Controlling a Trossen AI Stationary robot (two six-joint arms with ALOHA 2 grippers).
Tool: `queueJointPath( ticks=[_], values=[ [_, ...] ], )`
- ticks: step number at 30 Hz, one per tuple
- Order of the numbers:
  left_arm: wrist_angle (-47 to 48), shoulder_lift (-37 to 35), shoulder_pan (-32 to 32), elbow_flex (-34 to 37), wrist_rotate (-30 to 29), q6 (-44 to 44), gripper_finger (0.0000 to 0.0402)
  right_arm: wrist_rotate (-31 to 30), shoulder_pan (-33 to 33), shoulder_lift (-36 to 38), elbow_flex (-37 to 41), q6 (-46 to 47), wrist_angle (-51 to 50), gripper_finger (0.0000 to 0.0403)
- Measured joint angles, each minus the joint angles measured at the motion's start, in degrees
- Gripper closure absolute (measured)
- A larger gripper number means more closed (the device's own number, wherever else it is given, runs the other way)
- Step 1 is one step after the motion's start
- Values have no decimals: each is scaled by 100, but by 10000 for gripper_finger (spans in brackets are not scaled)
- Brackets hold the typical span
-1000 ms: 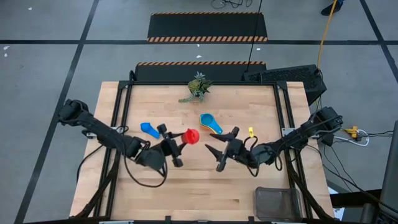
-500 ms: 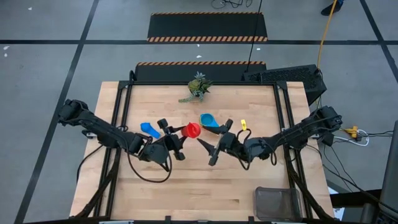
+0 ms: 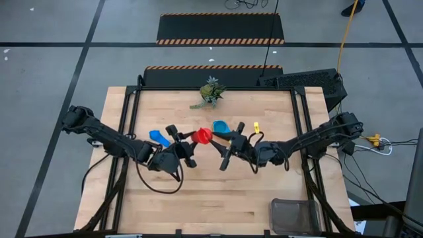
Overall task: Nest measuring cups in basket
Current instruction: Stack the red measuring cup on top of the blue measuring cup
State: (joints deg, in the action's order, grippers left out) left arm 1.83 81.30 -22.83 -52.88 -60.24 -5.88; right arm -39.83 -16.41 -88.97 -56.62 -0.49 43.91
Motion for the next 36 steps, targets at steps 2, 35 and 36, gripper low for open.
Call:
queueJointPath(
  ticks=[2,35,36],
  values=[
    [2,0,11,0,-85,-117,255,111,30,0,0,25,49,292],
    [551,2,219,-2,-738,-2680,247,119,164,4,2,932,-1398,251],
    [557,2,219,-2,-739,-2683,250,117,170,4,2,948,-1411,260]
  ],
)
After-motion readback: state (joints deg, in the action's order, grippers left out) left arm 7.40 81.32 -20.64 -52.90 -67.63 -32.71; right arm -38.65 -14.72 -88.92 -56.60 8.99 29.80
